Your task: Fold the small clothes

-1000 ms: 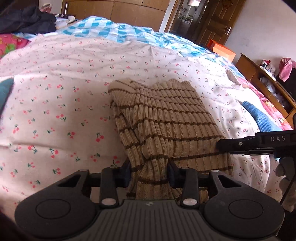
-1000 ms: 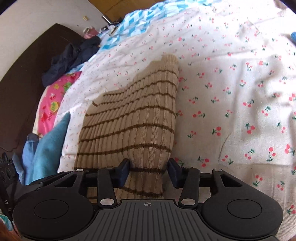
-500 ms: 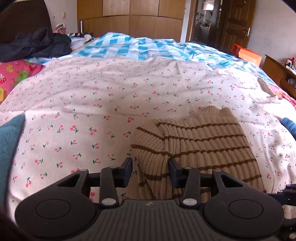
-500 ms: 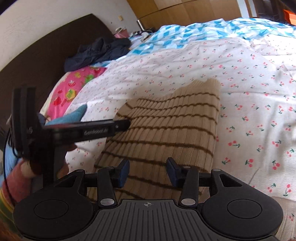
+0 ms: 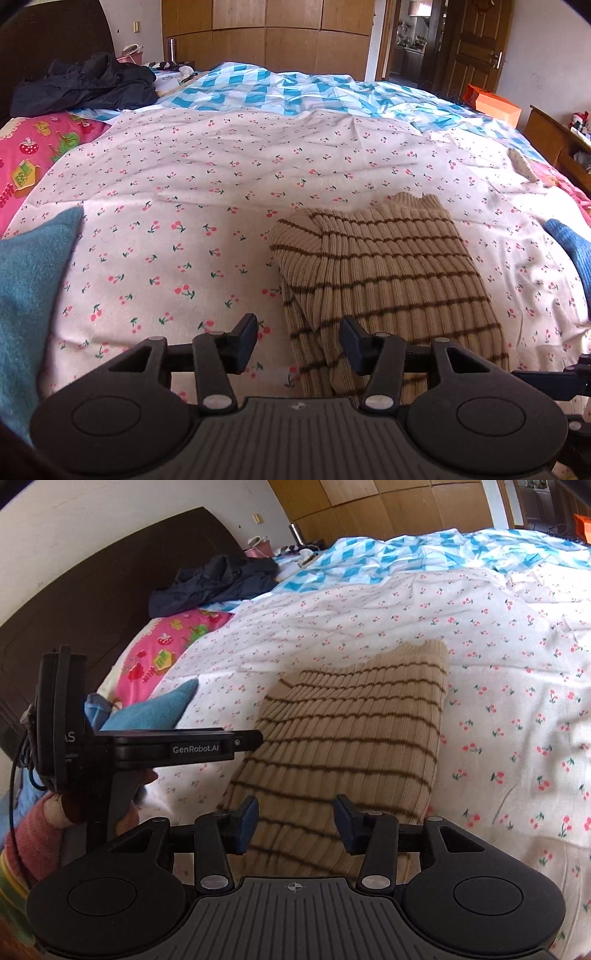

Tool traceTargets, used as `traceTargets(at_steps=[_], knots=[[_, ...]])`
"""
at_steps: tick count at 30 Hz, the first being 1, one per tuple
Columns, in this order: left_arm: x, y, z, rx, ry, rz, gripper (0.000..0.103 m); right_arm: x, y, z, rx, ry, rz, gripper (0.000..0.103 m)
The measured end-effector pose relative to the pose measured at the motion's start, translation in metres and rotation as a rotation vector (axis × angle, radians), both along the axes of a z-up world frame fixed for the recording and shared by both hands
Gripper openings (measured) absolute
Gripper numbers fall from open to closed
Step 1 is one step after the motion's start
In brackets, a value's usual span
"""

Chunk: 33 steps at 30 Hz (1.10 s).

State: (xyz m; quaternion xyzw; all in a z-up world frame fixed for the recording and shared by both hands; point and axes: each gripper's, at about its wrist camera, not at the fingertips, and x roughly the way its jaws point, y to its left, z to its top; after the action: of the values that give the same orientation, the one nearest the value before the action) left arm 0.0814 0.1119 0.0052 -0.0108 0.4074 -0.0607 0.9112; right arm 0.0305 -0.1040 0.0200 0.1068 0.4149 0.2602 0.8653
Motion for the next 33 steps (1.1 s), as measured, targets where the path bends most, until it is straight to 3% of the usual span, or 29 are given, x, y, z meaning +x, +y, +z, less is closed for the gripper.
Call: traceTargets(at_steps=[6,14,18,23,33], knots=[[-0.043,-0.001,-0.003,0.007,0.055,-0.004,0.059,-0.034,0.004,-0.014,-0.032,0.065,0.045,0.045],[-0.079,-0.016,-0.014,0.031,0.114,-0.035,0.066,-0.044,-0.003,-0.022,-0.055,0.120,-0.030,0.045],[-0.087,-0.024,-0.019,0.050,0.133,-0.025,0.074,-0.048,-0.007,-0.019,-0.067,0.103,-0.061,0.053],[-0.090,-0.030,-0.021,0.106,0.138,-0.010,0.075,-0.052,-0.008,-0.021,-0.099,0.099,-0.086,0.058],[-0.096,-0.031,-0.018,0.097,0.129,0.003,0.085,-0.055,-0.002,-0.023,-0.141,0.093,-0.092,0.063]])
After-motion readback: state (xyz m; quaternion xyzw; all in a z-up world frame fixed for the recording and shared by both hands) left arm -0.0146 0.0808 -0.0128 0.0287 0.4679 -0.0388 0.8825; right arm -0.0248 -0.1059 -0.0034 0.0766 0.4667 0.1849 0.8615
